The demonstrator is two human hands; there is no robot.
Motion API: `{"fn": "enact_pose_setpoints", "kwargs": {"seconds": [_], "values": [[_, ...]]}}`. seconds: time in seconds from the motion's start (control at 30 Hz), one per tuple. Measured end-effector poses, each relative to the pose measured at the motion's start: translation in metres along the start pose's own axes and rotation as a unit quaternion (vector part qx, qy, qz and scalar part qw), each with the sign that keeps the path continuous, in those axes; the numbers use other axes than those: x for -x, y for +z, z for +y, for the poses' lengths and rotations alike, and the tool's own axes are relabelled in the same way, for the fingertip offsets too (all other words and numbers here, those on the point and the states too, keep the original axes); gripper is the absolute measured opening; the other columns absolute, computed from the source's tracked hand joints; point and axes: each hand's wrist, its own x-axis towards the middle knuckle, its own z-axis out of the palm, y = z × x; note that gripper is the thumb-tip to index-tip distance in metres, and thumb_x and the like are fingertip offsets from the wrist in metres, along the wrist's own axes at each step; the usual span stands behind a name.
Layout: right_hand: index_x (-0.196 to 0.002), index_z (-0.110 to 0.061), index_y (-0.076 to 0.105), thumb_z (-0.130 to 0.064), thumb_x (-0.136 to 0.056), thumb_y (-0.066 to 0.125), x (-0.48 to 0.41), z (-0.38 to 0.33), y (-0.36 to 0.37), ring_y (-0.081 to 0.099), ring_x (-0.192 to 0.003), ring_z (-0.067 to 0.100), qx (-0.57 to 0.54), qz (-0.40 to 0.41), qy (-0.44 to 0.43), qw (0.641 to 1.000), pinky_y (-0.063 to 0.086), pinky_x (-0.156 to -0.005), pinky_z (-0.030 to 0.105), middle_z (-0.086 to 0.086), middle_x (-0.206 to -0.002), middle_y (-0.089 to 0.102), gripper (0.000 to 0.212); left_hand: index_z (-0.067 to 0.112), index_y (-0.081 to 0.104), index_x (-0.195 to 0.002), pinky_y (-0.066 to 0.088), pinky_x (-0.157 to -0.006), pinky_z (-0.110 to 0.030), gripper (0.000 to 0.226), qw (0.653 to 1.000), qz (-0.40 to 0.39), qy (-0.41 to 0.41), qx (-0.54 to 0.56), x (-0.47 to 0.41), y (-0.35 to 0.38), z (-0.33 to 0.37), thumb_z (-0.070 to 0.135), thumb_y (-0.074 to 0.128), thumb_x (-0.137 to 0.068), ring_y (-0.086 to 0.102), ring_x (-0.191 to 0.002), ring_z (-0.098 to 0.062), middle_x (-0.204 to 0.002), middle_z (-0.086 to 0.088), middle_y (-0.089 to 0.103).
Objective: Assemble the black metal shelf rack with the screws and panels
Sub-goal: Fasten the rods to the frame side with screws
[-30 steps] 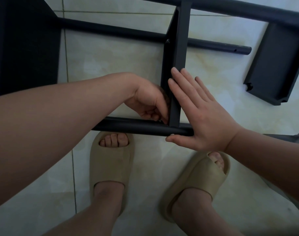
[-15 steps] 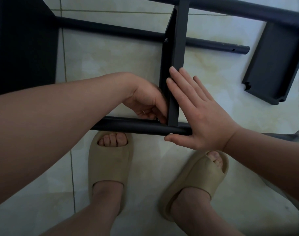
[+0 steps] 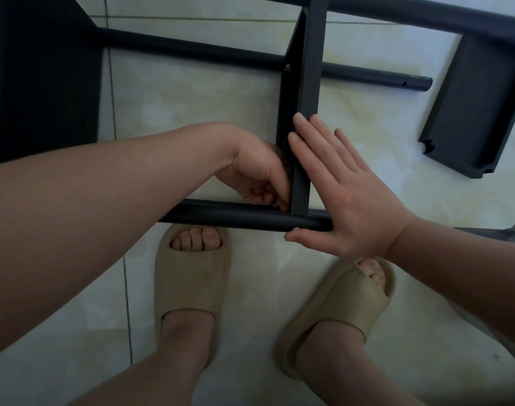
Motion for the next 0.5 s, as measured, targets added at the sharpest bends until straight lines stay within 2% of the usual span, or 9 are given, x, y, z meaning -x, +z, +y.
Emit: {"fn": "enact_pose_setpoints", "kwargs": {"seconds": [0.17, 0.33, 0.5], "values": [[-0.16, 0.001, 0.017, -0.072, -0.086, 0.057, 0.0001, 0.0, 0.0005, 0.001, -0.158, 0.033, 0.004, -0.003, -0.001, 1.0, 0.016, -0.124, 0.058, 0.018, -0.169, 0.006, 0.111, 0.011, 0.067, -0.097, 0.042, -0.072, -0.025, 0.011, 1.0, -0.005, -0.015, -0.007, 0.0014, -0.0023, -0.0003, 0.005, 0.062, -0.09, 0.052, -0.07, -0.01, -0.081, 0.001, 0.064], [-0.16, 0.001, 0.017, -0.072, -0.087, 0.056, 0.0001, 0.0, 0.0, 0.001, -0.158, 0.033, 0.005, -0.001, -0.001, 1.0, 0.015, -0.125, 0.058, 0.018, -0.169, 0.006, 0.111, 0.019, 0.071, -0.083, 0.04, -0.067, -0.023, 0.013, 0.998, -0.029, -0.047, -0.014, 0.0017, -0.0026, -0.0015, 0.015, 0.061, -0.09, 0.048, -0.064, -0.009, -0.077, 0.006, 0.065], [-0.16, 0.001, 0.017, -0.072, -0.086, 0.057, 0.0007, 0.0, 0.0005, 0.002, -0.158, 0.033, 0.004, 0.001, -0.002, 1.0, 0.015, -0.125, 0.057, 0.018, -0.169, 0.006, 0.111, 0.017, 0.067, -0.08, 0.039, -0.061, -0.02, 0.017, 0.999, -0.019, -0.03, -0.002, -0.001, 0.0003, -0.0035, 0.009, 0.059, -0.093, 0.045, -0.061, -0.007, -0.07, 0.005, 0.061]]}}
